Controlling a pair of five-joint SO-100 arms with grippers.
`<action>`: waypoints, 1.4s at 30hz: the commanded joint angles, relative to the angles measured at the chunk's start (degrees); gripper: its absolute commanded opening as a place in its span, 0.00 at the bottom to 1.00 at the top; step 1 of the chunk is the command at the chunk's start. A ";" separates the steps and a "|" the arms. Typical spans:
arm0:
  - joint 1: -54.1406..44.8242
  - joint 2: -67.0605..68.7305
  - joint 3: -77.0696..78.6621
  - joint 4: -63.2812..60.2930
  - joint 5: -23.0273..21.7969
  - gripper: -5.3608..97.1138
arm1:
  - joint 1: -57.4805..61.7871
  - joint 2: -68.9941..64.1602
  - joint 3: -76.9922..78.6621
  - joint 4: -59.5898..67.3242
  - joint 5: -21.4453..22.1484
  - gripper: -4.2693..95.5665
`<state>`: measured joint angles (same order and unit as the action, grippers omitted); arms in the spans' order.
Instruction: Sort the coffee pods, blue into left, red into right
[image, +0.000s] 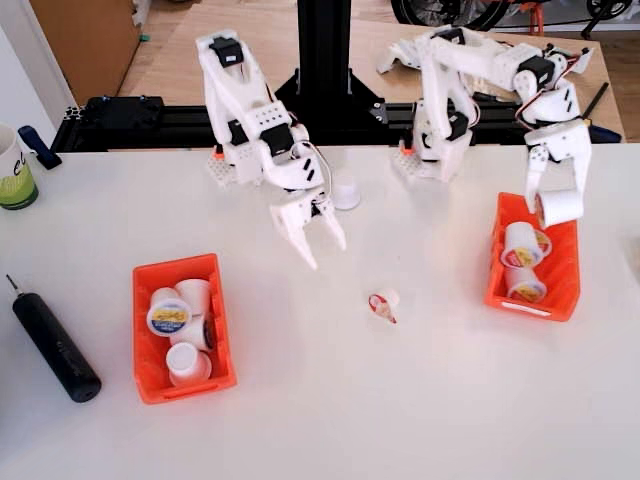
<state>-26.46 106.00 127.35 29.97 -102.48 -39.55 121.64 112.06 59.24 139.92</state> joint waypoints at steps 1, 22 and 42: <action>0.44 0.26 -1.49 -0.97 -0.62 0.29 | -2.55 3.16 -0.26 0.79 3.69 0.23; 1.05 0.26 -1.67 2.37 -0.79 0.31 | 0.00 6.06 -0.09 2.90 5.10 0.38; 9.84 25.75 -6.33 27.77 -6.50 0.27 | 46.67 24.43 13.71 4.13 9.93 0.23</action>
<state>-16.88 127.44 119.79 57.57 -103.97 5.89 143.53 123.57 64.07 142.47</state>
